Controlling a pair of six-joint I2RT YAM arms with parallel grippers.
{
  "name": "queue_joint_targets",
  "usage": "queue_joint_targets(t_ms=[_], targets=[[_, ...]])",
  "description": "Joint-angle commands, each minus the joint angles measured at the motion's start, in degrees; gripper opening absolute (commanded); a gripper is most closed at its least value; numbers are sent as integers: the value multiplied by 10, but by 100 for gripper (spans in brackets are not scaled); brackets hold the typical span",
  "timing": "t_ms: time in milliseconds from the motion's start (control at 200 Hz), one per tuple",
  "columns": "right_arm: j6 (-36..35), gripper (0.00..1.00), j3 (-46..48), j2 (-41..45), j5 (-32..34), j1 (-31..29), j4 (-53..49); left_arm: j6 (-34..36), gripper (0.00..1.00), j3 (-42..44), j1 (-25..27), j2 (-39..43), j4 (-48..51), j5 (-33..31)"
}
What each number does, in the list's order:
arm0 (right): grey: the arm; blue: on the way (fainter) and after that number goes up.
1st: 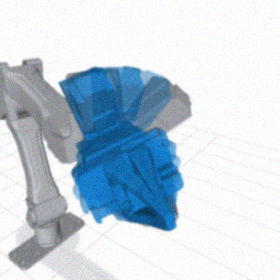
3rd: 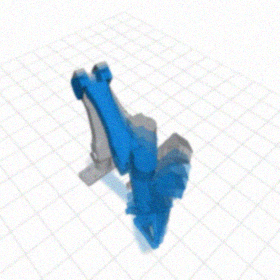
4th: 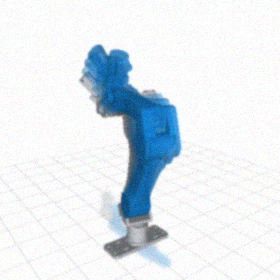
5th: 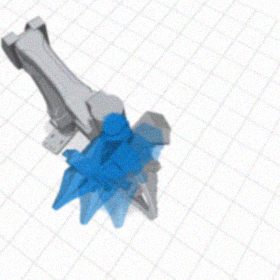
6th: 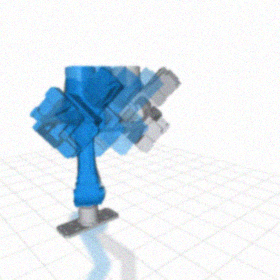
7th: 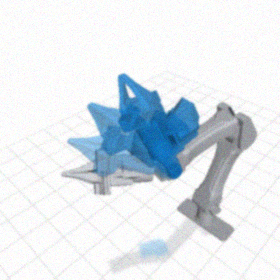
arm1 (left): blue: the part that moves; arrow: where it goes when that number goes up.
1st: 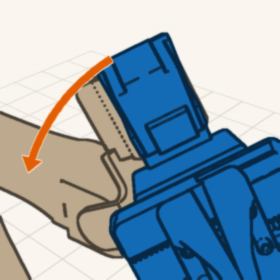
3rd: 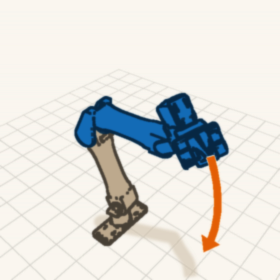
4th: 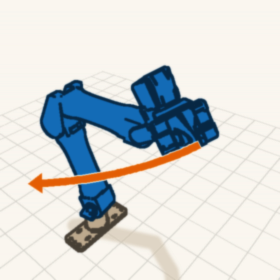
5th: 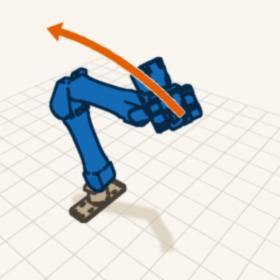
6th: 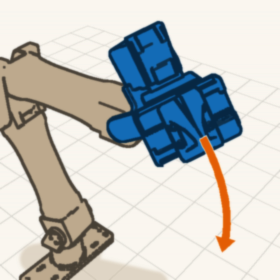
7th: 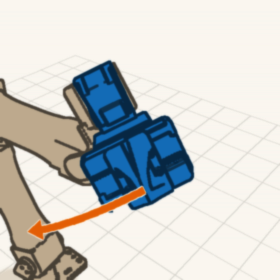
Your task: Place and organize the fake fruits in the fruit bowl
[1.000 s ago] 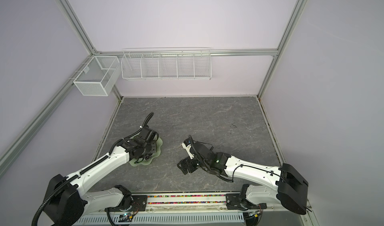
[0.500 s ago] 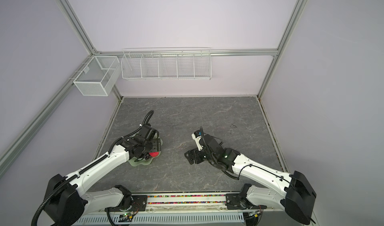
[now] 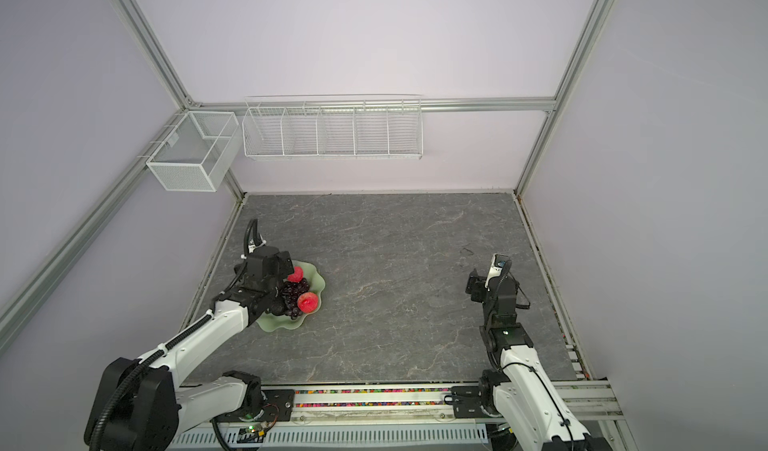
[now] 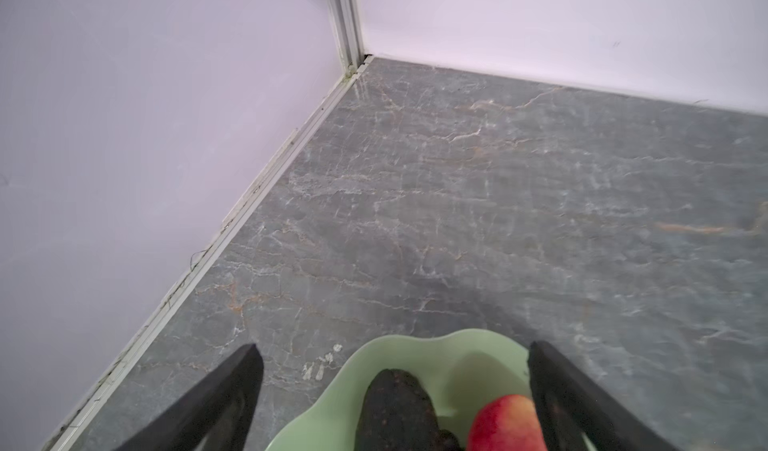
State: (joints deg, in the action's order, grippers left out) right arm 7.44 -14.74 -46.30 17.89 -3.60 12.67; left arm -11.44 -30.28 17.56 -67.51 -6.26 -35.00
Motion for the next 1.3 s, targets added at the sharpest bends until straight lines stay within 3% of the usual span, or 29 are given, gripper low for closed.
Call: queue_joint_targets(t_ms=[0, 80, 140, 365, 500, 590, 680, 760, 1020, 1295], targets=[[-21, 89, 33, -75, -24, 19, 158, 125, 99, 84, -10, -19, -324, -26], [-31, 89, 29, -118, -36, 21, 200, 125, 99, 85, -27, -59, -351, -13], [-54, 89, 46, -152, -57, 22, 298, 127, 99, 81, -31, -91, -362, -19], [-98, 89, 15, -318, -119, 30, 446, 172, 99, 124, -33, -205, -580, -14], [-101, 89, 17, -448, -133, 33, 599, 158, 99, 107, -42, -193, -525, 5], [-96, 89, -14, -394, -130, 34, 456, 154, 99, 101, -46, -190, -510, 11], [-107, 88, -36, -420, -134, 28, 453, 159, 99, 123, -46, -187, -547, 21], [-99, 88, -72, -410, -106, 24, 364, 161, 99, 136, -47, -184, -566, 30], [-99, 88, -68, -414, -100, 23, 382, 161, 99, 138, -47, -196, -581, 36], [-100, 88, -66, -414, -101, 23, 384, 158, 99, 169, -48, -214, -662, 20]])
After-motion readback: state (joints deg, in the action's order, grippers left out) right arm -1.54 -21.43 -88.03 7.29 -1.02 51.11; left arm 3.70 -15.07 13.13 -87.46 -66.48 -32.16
